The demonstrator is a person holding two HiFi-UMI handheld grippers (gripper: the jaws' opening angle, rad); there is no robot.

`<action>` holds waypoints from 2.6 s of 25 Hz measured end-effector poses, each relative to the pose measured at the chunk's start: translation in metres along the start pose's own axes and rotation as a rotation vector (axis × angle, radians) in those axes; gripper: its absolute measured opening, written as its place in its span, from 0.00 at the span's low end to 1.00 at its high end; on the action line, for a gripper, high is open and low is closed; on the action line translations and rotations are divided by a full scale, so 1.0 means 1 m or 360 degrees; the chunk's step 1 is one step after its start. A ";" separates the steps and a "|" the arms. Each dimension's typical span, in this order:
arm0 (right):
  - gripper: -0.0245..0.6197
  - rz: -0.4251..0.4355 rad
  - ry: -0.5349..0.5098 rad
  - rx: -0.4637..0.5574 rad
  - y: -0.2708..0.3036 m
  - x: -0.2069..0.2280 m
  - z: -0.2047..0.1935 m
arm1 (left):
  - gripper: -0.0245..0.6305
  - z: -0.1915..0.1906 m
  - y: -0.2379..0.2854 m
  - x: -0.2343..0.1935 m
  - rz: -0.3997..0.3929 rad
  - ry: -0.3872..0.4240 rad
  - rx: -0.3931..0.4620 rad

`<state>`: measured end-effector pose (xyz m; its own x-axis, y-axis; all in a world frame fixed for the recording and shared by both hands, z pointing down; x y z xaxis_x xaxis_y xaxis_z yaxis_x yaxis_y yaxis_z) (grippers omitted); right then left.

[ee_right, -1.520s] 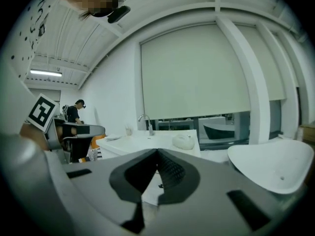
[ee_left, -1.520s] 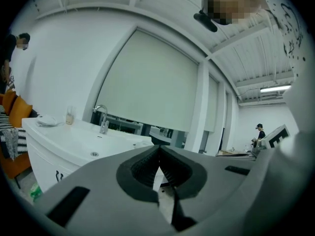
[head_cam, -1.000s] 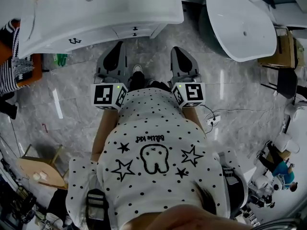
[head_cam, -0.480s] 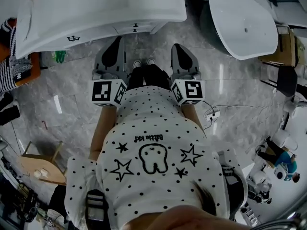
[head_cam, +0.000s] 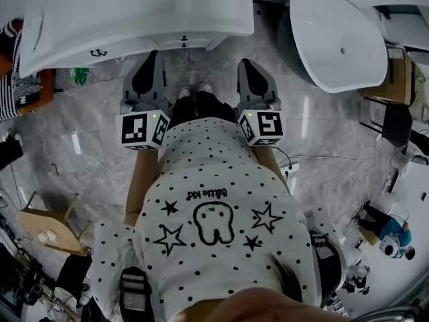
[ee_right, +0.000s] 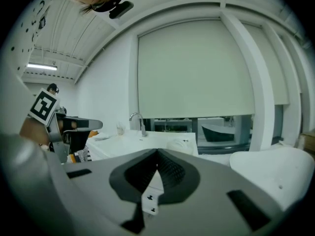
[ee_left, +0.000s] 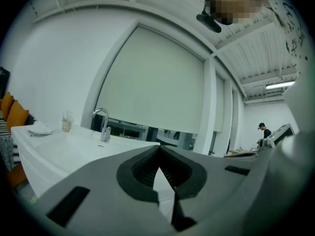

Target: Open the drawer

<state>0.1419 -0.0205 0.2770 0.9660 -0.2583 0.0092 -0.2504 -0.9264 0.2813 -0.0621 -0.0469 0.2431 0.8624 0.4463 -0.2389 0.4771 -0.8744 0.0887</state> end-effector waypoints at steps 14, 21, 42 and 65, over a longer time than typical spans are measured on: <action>0.06 0.0063 -0.0015 0.0039 0.002 0.046 -0.002 | 0.04 -0.007 0.016 0.026 0.0132 0.0015 0.0069; 0.06 0.0057 0.0004 0.0038 0.009 0.039 0.000 | 0.04 -0.008 0.018 0.018 0.0120 0.0019 0.0042; 0.06 0.0042 0.0035 -0.0014 0.035 0.015 0.003 | 0.04 -0.006 0.029 -0.008 0.0064 0.0010 -0.0042; 0.06 0.0048 0.0023 -0.0029 0.035 0.013 -0.012 | 0.05 -0.086 0.039 -0.019 0.0045 0.0017 -0.0321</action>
<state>0.1466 -0.0531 0.2990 0.9589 -0.2819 0.0315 -0.2782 -0.9130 0.2984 -0.0455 -0.0729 0.3339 0.8771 0.4252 -0.2237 0.4761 -0.8312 0.2871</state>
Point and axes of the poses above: the fingertips, and each gripper's own axes: y forward along the fingers, x to its right, z out of its top, the point moved 1 cm from there along -y, backward along the fingers, and after that the axes turned 6 degrees about -z, right-handed, at the moved point
